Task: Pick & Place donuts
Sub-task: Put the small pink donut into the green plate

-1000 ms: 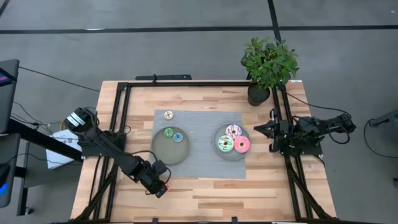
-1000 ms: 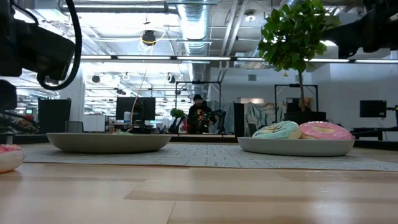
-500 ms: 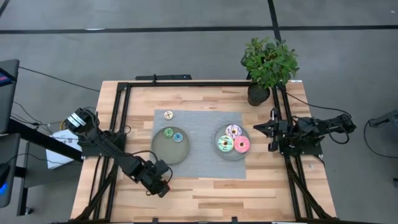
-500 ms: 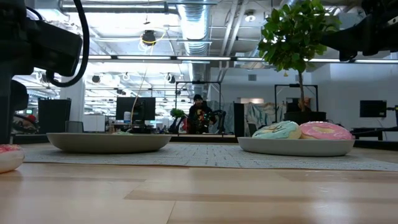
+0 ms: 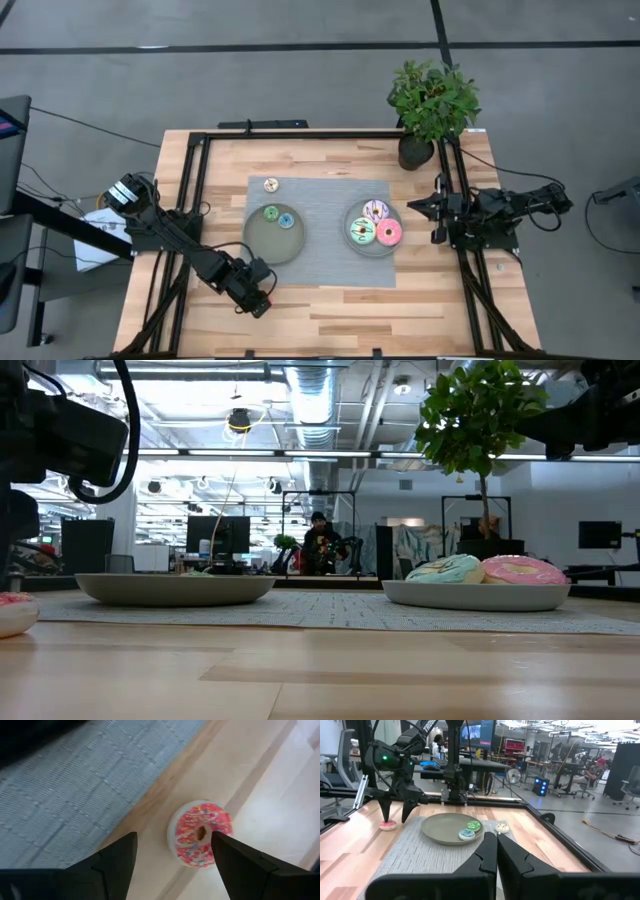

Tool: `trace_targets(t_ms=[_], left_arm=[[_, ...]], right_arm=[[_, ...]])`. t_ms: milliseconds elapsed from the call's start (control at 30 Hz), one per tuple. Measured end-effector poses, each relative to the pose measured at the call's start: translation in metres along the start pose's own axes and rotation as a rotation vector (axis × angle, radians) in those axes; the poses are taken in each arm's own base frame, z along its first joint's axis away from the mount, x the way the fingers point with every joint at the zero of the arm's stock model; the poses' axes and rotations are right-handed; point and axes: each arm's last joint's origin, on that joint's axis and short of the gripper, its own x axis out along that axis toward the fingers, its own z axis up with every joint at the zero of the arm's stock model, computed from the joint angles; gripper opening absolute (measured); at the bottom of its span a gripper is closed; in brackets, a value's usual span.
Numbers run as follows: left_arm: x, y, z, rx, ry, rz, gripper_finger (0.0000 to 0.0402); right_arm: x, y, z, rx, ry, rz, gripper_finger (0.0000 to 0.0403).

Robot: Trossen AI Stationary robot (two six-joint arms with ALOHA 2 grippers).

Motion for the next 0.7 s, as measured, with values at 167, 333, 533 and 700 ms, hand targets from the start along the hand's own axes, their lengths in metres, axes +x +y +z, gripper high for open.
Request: trace_targets(t_ms=[167,333,533,700], left_arm=[[0.0,0.0021,-0.0001,0.002,-0.005,0.023,0.0243],[0.0,0.0022,0.0001,-0.005,-0.012,0.025,0.0224],[0.0,0.0021,0.0001,-0.019,-0.014,0.024,0.0202],[-0.0001,0.002,0.0004,-0.023,-0.021,0.024,0.0194]], right_arm=[[0.0,0.0,-0.0001,0.0,0.001,0.001,0.0001],[0.0,0.0,-0.0001,0.0,0.001,0.001,0.0001],[0.0,0.0,-0.0001,0.0,0.001,0.001,0.0001],[0.0,0.0,-0.0001,0.0,0.001,0.001,0.0001]])
